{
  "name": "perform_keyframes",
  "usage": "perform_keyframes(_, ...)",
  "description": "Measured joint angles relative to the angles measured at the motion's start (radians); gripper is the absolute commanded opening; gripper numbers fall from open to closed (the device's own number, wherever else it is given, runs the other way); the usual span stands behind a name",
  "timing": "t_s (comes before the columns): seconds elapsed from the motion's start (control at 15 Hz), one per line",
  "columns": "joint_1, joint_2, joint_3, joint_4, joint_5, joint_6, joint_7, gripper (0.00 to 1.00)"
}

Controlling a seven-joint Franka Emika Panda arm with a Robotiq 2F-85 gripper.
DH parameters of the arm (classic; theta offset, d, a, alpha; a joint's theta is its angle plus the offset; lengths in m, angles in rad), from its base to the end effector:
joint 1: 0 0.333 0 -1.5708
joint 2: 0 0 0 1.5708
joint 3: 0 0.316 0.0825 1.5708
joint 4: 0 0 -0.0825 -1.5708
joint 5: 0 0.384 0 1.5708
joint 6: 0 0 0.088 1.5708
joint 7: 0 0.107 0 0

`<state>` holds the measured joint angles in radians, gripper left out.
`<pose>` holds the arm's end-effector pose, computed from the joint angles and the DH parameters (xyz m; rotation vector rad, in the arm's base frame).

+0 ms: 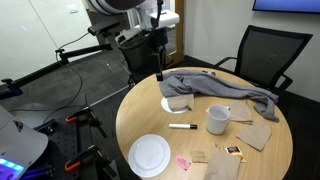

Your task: Take the marker out of the cup and place it on the table

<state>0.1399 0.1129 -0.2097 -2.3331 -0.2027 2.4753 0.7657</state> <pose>0.5169 -0.0358 0.2926 2.8372 -0.9975 0.1199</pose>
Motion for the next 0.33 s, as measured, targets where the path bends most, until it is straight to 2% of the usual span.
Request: perform_keyframes(0.33,-0.031,-0.041,0.031,-0.021,-0.001,-0.009,-0.013,1.0)
